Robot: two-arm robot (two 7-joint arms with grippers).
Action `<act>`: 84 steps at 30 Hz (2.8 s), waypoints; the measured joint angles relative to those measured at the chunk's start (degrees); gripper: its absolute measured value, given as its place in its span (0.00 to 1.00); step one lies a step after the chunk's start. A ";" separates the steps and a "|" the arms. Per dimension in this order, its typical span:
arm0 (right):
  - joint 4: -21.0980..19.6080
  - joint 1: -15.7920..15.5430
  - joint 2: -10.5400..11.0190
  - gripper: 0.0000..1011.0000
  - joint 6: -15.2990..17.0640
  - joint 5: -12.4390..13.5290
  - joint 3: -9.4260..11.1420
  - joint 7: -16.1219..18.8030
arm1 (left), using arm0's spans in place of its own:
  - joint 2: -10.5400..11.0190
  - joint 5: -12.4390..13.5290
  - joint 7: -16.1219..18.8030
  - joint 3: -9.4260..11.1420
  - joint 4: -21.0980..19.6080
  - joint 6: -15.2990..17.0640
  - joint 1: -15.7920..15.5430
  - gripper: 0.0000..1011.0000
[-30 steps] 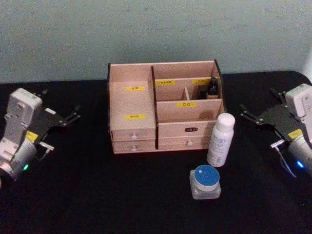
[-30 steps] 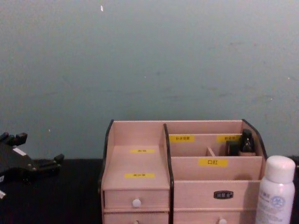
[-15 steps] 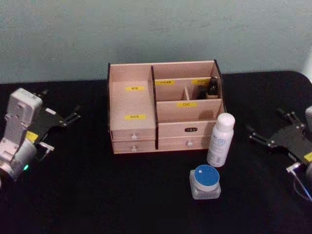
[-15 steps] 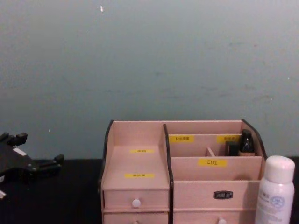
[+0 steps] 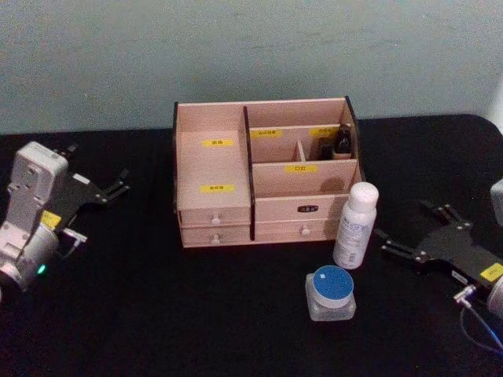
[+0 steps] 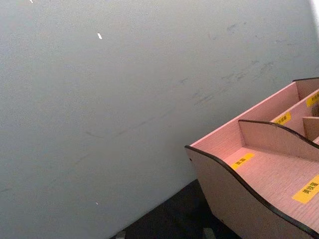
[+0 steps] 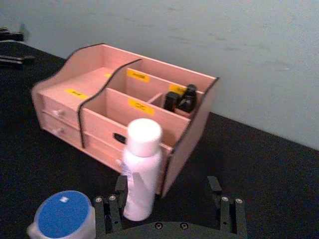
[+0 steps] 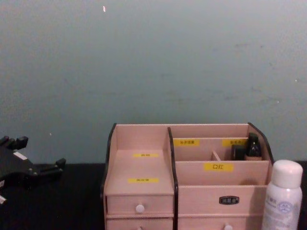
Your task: Pick up the facial cleanser and watermelon frost from the table and place them into the tiered storage box.
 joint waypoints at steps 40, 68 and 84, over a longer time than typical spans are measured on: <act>4.38 9.58 -10.42 0.99 14.44 -1.98 -2.30 3.88 | 0.00 0.00 0.00 0.00 0.00 0.00 0.00 0.99; 7.13 10.87 -13.90 0.99 15.19 -5.60 -0.98 6.17 | 0.00 0.00 0.00 0.00 0.00 0.00 0.00 0.99; 7.53 11.19 -14.11 0.99 14.66 -6.91 -1.30 6.58 | 0.00 0.00 0.00 0.00 0.00 0.00 0.00 0.99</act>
